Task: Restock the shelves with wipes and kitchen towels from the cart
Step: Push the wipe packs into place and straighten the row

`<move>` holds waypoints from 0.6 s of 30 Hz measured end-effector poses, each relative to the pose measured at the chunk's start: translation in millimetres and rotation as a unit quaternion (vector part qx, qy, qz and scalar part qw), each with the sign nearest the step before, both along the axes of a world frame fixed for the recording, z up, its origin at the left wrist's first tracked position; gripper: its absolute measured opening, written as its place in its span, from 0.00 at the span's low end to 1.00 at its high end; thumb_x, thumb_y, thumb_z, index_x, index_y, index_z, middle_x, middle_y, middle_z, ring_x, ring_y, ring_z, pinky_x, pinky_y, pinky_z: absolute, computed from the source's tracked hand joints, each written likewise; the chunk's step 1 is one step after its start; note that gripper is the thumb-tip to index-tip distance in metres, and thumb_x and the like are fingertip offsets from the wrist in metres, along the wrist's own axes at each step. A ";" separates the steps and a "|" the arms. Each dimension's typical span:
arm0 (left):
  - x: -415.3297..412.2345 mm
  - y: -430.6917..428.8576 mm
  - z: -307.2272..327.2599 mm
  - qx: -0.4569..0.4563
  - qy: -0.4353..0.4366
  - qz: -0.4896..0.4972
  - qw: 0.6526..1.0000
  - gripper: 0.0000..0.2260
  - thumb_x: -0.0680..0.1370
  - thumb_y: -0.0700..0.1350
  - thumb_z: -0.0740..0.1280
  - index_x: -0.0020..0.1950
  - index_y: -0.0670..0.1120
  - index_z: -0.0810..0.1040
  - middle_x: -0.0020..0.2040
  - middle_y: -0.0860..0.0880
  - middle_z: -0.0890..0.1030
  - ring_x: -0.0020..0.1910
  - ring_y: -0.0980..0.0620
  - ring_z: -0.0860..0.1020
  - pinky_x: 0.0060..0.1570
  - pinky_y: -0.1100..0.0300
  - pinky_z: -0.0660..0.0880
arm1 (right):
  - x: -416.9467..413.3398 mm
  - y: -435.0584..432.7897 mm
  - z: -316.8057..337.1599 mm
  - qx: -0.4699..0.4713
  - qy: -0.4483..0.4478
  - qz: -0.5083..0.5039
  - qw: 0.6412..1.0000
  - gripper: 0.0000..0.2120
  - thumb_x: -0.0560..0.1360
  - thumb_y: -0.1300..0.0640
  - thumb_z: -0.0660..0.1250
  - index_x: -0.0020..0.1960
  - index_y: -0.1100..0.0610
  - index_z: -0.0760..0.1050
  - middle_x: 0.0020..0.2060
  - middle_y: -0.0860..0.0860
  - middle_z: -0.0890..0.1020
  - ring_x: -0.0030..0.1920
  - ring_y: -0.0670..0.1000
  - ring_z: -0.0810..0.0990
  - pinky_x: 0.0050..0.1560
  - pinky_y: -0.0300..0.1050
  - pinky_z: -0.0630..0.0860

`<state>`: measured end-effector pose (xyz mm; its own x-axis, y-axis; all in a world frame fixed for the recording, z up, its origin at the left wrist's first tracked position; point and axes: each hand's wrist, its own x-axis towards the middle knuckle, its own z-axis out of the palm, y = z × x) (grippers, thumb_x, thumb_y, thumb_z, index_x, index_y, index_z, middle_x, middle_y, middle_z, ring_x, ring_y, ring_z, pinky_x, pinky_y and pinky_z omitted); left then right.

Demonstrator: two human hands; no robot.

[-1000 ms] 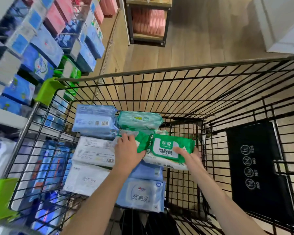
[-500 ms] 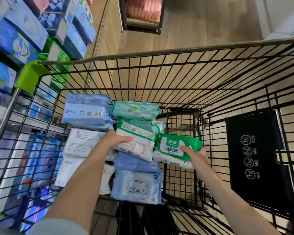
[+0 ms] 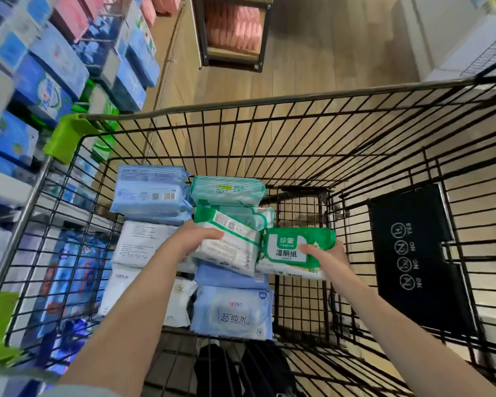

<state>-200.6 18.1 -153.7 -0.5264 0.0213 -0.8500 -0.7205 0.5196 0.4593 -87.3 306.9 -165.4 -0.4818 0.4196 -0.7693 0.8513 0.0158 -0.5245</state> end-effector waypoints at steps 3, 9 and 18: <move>5.3 -0.5 20.6 -0.010 0.025 0.005 1.000 0.45 0.61 0.58 0.78 0.72 0.45 0.65 0.70 0.48 0.70 0.64 0.44 0.72 0.57 0.52 0.72 | 6.8 -4.9 18.8 0.003 0.016 0.007 1.000 0.31 0.65 0.53 0.78 0.61 0.55 0.66 0.48 0.50 0.80 0.48 0.50 0.81 0.53 0.50 0.79; 35.2 -11.0 67.7 -0.051 0.113 0.053 0.991 0.43 0.68 0.54 0.76 0.76 0.41 0.60 0.75 0.43 0.62 0.69 0.43 0.68 0.58 0.51 0.71 | 23.2 -20.9 63.8 -0.023 0.088 0.028 0.995 0.30 0.66 0.55 0.77 0.63 0.57 0.67 0.53 0.54 0.81 0.50 0.53 0.83 0.46 0.46 0.80; 127.8 -34.7 170.4 -0.043 0.257 0.230 0.938 0.25 0.66 0.55 0.76 0.55 0.45 0.70 0.51 0.53 0.76 0.52 0.50 0.74 0.53 0.57 0.72 | 28.9 -34.6 133.7 -0.113 0.198 0.072 0.971 0.43 0.52 0.46 0.81 0.63 0.56 0.70 0.52 0.55 0.82 0.50 0.56 0.83 0.56 0.56 0.78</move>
<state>-72.8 -16.6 16.7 -0.8031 -0.3653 -0.4706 -0.5731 0.2579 0.7778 -58.4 272.3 -31.7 -0.8002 0.1680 -0.5757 0.5790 -0.0333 -0.8146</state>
